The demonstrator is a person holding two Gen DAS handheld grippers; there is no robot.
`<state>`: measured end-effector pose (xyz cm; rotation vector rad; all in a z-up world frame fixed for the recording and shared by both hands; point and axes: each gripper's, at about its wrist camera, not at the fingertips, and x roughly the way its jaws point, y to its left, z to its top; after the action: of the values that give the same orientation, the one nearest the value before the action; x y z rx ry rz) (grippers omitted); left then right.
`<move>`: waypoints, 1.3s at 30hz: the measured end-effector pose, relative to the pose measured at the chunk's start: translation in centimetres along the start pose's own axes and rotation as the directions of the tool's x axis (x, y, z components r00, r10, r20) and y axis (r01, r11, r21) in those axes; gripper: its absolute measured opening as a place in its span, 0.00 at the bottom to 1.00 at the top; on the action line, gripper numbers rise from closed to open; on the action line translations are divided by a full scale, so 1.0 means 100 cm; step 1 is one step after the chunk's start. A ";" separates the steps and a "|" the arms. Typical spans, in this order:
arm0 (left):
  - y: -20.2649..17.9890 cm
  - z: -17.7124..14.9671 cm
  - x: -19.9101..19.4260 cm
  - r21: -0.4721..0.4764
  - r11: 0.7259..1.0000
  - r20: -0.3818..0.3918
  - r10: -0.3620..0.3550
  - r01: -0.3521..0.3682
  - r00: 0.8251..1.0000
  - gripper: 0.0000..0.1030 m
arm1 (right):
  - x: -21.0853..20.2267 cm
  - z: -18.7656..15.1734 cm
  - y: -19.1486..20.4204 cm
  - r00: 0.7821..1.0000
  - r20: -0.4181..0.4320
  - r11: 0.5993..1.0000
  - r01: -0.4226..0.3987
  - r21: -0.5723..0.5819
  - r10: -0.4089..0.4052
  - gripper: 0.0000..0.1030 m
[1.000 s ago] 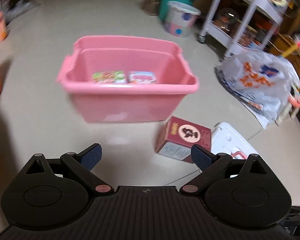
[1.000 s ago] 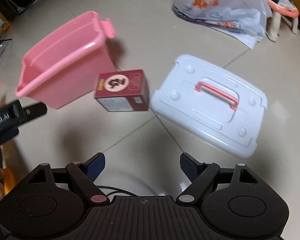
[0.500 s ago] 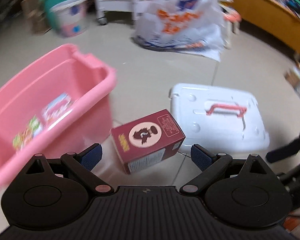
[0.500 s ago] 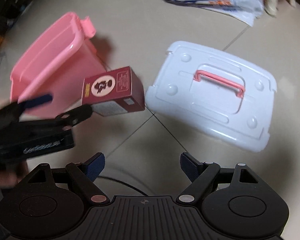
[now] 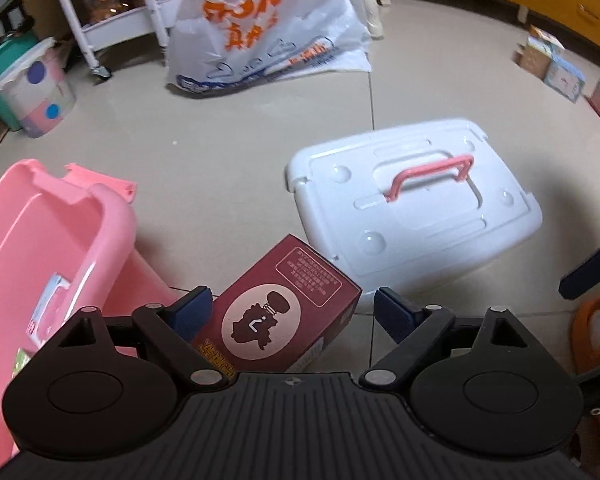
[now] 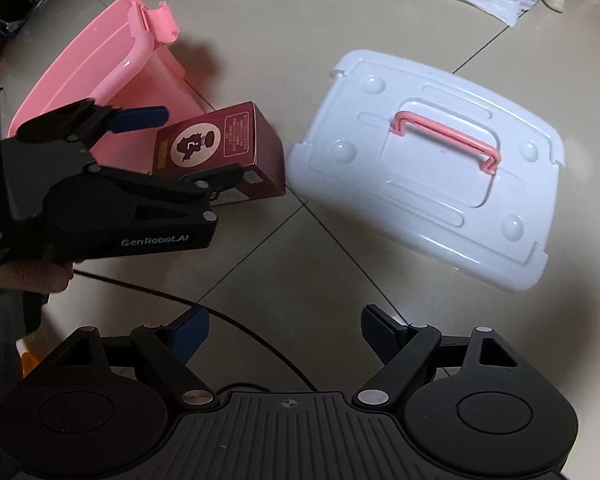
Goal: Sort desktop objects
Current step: 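Move the left tool to the maroon box and close on it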
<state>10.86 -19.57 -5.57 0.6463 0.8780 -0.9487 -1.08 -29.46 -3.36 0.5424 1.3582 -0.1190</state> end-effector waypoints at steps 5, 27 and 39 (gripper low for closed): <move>-0.002 0.004 0.014 0.073 0.997 -0.025 0.002 0.000 1.000 0.88 | 0.004 0.002 0.002 1.000 -0.011 1.000 -0.022 -0.002 0.022 0.78; -0.012 -0.002 0.025 0.021 0.999 -0.173 0.037 -0.034 0.984 0.83 | 0.014 0.011 0.004 0.998 -0.017 0.998 -0.064 0.028 0.065 0.79; -0.016 -0.026 0.030 -0.187 0.978 -0.196 0.057 -0.095 0.979 0.73 | 0.018 0.007 -0.001 0.998 -0.032 0.998 -0.045 0.035 0.046 0.79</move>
<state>9.49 -19.47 -9.61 0.6030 1.0930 -0.7289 -0.08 -29.46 -5.05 0.6058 1.3773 -0.0966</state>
